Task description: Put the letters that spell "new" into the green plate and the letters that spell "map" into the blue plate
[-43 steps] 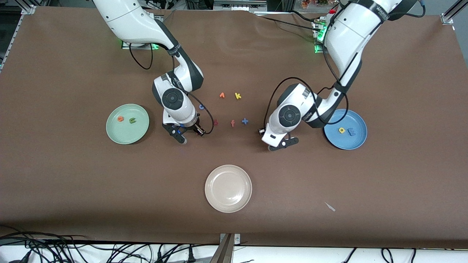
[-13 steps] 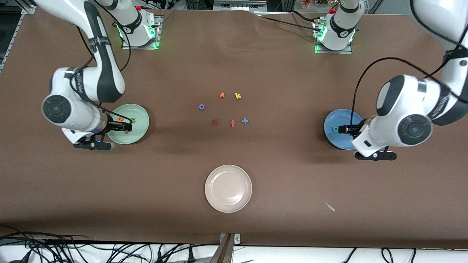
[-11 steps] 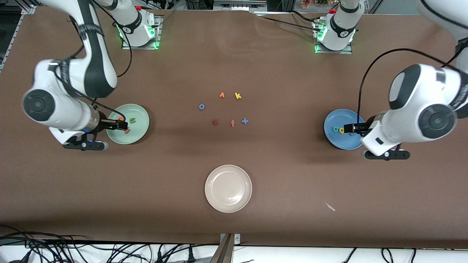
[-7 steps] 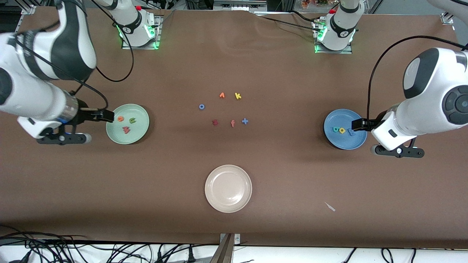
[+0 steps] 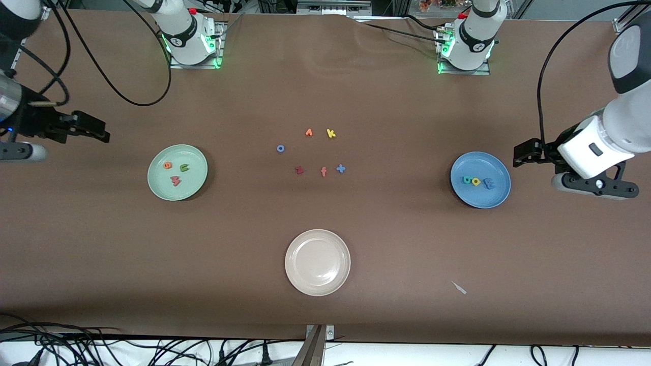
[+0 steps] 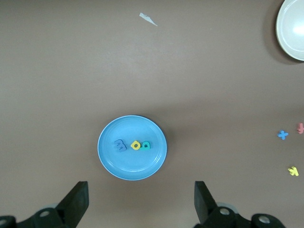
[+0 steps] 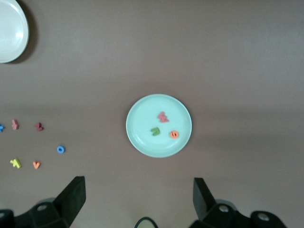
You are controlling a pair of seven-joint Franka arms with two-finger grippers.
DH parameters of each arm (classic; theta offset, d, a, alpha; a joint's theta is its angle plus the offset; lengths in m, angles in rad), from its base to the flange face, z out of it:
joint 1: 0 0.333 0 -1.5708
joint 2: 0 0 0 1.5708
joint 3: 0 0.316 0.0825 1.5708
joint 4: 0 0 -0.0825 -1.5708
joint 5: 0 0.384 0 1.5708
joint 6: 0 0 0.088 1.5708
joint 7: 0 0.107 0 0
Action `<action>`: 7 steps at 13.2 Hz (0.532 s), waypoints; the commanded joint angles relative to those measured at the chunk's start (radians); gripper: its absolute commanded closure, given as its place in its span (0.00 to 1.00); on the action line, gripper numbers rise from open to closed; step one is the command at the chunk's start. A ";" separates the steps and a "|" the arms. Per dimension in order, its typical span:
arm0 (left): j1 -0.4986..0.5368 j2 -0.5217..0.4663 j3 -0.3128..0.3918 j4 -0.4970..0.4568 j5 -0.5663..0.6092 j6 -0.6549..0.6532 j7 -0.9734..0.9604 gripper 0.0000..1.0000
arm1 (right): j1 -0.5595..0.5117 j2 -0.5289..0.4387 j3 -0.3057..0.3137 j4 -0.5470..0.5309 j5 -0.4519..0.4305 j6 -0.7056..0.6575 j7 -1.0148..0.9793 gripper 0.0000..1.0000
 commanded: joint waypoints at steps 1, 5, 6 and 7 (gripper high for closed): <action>-0.015 -0.061 0.032 -0.093 -0.038 0.041 0.072 0.02 | -0.170 -0.153 0.196 -0.194 -0.085 0.066 -0.008 0.00; -0.061 -0.128 0.114 -0.235 -0.075 0.156 0.100 0.02 | -0.202 -0.253 0.216 -0.307 -0.083 0.131 -0.006 0.00; -0.062 -0.126 0.114 -0.230 -0.075 0.162 0.100 0.00 | -0.202 -0.245 0.218 -0.301 -0.090 0.135 -0.006 0.00; -0.049 -0.118 0.112 -0.217 -0.073 0.159 0.100 0.00 | -0.202 -0.236 0.212 -0.290 -0.081 0.137 -0.011 0.00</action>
